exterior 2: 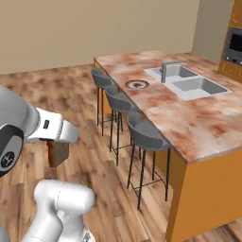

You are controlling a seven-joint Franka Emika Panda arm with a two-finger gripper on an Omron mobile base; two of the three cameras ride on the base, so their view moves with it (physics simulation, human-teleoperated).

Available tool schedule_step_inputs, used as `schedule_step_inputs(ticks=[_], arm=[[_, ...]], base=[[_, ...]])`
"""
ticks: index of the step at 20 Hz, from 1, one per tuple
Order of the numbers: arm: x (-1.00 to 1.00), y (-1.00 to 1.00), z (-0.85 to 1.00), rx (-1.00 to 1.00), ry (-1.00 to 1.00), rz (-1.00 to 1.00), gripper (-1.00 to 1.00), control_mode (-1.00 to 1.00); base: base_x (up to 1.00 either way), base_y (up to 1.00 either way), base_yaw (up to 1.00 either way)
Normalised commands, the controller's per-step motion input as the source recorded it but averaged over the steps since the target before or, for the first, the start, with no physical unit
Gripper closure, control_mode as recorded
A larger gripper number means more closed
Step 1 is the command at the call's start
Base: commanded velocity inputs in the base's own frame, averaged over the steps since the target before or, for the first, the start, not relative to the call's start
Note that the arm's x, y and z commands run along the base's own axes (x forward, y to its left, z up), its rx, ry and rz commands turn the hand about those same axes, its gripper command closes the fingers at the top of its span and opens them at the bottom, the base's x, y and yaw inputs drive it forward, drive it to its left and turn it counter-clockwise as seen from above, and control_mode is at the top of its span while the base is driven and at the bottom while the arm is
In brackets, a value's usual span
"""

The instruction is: Start the toaster. Once the lever pops up, take the bread to the plate on the dining counter.

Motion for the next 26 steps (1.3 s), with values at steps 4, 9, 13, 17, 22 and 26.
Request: schedule_step_inputs(ticks=[4, 9, 13, 17, 22, 26], arm=[[0.00, 0.00, 0.00, 0.00, 0.00, 0.00, 1.00, 1.00], [0.00, 0.00, 0.00, 0.00, 0.00, 0.00, 1.00, 1.00], [0.00, 0.00, 0.00, 0.00, 0.00, 0.00, 1.00, 1.00], [0.00, 0.00, 0.00, 0.00, 0.00, 0.00, 1.00, 1.00], [0.00, 0.00, 0.00, 0.00, 0.00, 0.00, 1.00, 1.00], [0.00, 0.00, 0.00, 0.00, 0.00, 0.00, 1.00, 1.00]], base=[[0.49, 0.62, -0.57], [0.46, 0.65, -0.57], [0.38, 0.66, -0.56], [0.29, 0.69, -0.54], [0.16, 0.80, -0.50], [0.15, 0.85, -0.48]])
